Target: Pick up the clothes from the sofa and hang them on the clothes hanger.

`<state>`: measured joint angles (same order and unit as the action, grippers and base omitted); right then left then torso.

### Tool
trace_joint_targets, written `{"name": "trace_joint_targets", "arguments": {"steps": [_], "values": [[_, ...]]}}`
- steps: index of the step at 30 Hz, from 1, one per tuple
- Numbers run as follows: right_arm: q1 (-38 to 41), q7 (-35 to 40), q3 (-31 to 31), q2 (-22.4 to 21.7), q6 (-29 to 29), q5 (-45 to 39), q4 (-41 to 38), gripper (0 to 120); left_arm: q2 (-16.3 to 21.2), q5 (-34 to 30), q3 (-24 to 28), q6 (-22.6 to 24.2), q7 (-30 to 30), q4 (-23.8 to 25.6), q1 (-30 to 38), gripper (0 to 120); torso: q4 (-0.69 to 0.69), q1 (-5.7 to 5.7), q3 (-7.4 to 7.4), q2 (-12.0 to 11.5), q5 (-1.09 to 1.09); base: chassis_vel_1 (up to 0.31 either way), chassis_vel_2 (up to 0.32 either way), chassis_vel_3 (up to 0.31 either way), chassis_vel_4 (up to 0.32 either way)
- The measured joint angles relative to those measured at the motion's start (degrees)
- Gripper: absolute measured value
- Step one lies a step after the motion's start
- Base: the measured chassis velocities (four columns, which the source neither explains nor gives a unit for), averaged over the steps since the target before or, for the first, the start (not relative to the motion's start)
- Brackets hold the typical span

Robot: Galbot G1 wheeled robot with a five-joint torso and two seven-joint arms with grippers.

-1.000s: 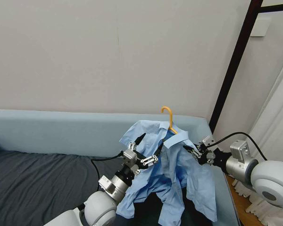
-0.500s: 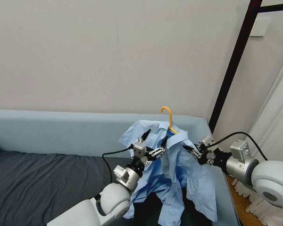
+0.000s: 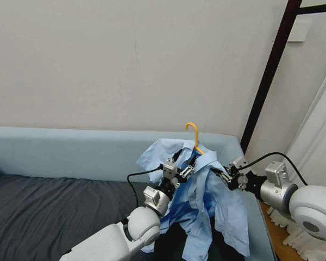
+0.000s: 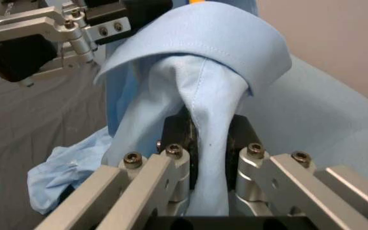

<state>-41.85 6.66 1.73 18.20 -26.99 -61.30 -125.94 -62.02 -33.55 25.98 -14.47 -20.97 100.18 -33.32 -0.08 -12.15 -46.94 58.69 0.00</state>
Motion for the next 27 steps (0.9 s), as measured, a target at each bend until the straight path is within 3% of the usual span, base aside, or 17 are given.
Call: {"name": "trace_joint_targets", "arguments": {"steps": [8, 10, 11, 20, 27], "values": [[0.2, 0.0, -0.2, 0.0, 0.1, 0.0, 0.1, 8, -0.2, -0.3, 0.0, 0.0, -0.2, -0.3, 0.4, 11, 0.0, 0.0, 0.0, 0.0, 0.0, 0.0, 0.0, 0.0, 0.0], [0.2, 0.0, -0.2, 0.0, 0.1, 0.0, 0.1, 8, -0.2, -0.3, 0.0, 0.0, -0.2, -0.3, 0.4, 10, 0.0, 0.0, 0.0, 0.0, 0.0, 0.0, 0.0, 0.0, 0.0], [0.2, 0.0, -0.2, 0.0, 0.1, 0.0, 0.1, 8, -0.1, -0.3, 0.0, 0.0, -0.2, -0.3, 0.5, 1, 0.0, 0.0, 0.0, 0.0, 0.0, 0.0, 0.0, 0.0, 0.0], [-0.5, 0.3, -0.2, -0.1, 0.2, 0.2, -0.6, 8, 3.0, -1.0, 0.3, 0.2, -0.3, 1.8, 3.0, 0, -0.01, 0.0, 0.0, 0.0, -0.01, 0.0, 0.0, 0.0, 0.0], [-0.3, 0.7, -0.2, 0.2, 0.2, 0.3, -0.7, 8, 8.2, -2.4, 0.8, 1.4, -0.4, 3.7, 8.0, 0, 0.0, 0.0, 0.0, 0.0, -0.01, 0.0, 0.0, 0.0, 0.0]]}}
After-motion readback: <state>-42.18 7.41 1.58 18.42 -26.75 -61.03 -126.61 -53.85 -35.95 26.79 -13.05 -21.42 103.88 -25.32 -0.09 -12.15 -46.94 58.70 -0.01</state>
